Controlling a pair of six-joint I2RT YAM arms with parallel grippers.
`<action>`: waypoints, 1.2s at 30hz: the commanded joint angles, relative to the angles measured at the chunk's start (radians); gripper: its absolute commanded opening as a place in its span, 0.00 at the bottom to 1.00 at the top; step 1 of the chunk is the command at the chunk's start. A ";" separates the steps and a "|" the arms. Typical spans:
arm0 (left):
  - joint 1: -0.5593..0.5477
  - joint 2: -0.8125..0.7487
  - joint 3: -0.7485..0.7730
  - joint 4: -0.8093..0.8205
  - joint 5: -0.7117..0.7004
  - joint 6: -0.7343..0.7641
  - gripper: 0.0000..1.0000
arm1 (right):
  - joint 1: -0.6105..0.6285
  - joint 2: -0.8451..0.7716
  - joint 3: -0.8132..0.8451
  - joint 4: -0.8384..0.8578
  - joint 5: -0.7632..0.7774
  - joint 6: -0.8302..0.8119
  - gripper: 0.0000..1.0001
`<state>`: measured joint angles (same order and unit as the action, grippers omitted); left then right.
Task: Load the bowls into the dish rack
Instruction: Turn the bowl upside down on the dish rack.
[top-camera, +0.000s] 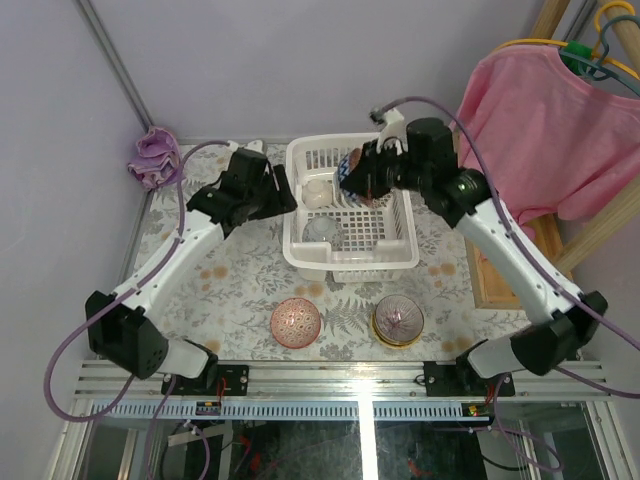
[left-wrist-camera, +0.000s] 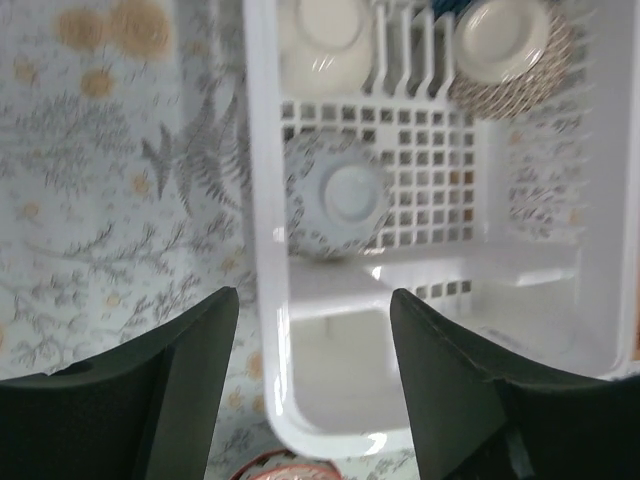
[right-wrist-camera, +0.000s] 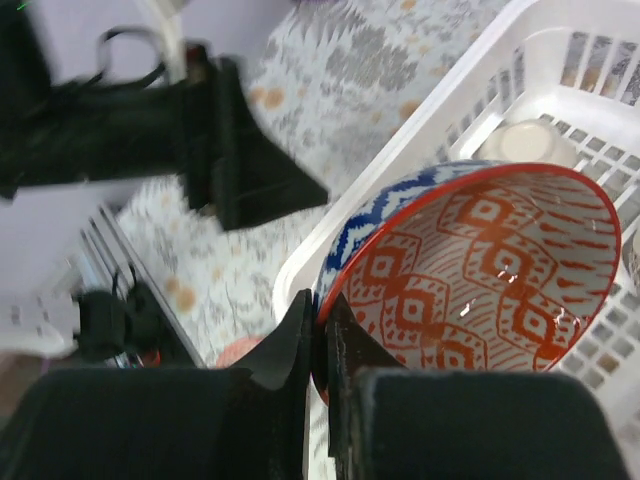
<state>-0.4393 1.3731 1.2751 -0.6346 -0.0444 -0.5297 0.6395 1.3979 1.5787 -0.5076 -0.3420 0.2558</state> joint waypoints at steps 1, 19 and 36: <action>0.023 0.101 0.167 0.009 0.061 0.039 0.62 | -0.213 0.162 -0.056 0.457 -0.418 0.262 0.00; 0.027 0.522 0.456 0.268 0.302 -0.079 0.61 | -0.410 0.662 -0.083 1.286 -0.596 0.836 0.00; 0.024 0.688 0.552 0.286 0.281 -0.094 0.59 | -0.442 0.696 -0.135 1.161 -0.591 0.742 0.00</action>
<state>-0.4179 2.0327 1.7855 -0.4000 0.2317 -0.6113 0.2005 2.0975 1.4178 0.6231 -0.9028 1.0237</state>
